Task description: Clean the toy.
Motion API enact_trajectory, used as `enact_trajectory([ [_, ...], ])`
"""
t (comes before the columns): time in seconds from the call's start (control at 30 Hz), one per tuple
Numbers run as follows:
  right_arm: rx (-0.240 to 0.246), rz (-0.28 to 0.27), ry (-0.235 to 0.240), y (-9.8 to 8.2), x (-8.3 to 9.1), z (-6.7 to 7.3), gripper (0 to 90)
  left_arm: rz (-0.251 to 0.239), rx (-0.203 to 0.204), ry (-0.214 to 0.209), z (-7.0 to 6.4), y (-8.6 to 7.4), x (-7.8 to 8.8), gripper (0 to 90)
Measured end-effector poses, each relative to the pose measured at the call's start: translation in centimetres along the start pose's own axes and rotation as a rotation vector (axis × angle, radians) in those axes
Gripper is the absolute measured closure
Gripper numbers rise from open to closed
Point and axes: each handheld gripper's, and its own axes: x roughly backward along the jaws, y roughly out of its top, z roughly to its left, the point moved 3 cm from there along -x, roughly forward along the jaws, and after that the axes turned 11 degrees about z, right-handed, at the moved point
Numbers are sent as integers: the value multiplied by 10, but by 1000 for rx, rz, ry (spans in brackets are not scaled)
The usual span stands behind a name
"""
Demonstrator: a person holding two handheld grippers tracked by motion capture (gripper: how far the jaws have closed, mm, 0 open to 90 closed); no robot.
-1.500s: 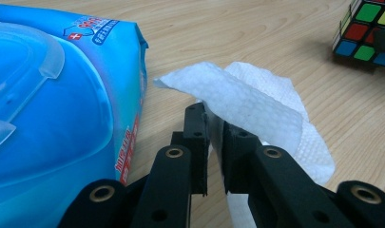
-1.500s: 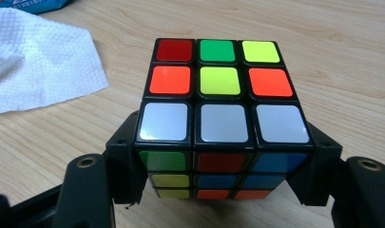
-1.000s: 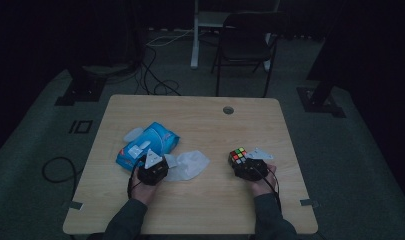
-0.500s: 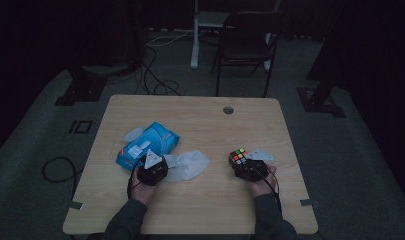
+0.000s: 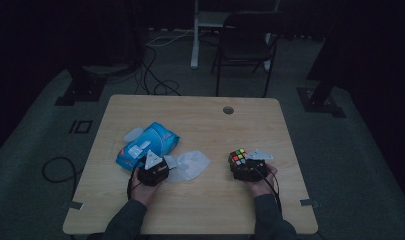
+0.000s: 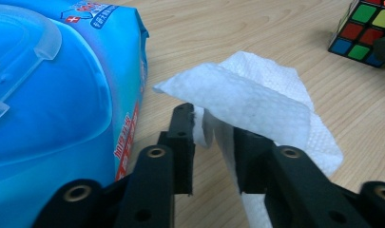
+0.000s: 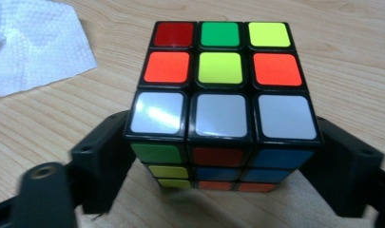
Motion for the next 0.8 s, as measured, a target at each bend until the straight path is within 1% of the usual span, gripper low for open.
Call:
enact_trajectory([
  [0.1,14,1,-1,1,2,2,130,-6,11,-16,1,-1,2,655],
  [0.23,21,-4,-1,1,6,5,114,-16,23,-25,2,-2,7,590],
  [0.5,18,-33,-2,0,19,6,113,-26,43,-34,5,-5,20,517],
  [0.63,11,-44,0,-2,25,5,113,-30,36,-40,6,-8,28,490],
  [0.8,11,-54,-2,-3,30,4,113,-53,44,-54,7,-10,38,450],
])
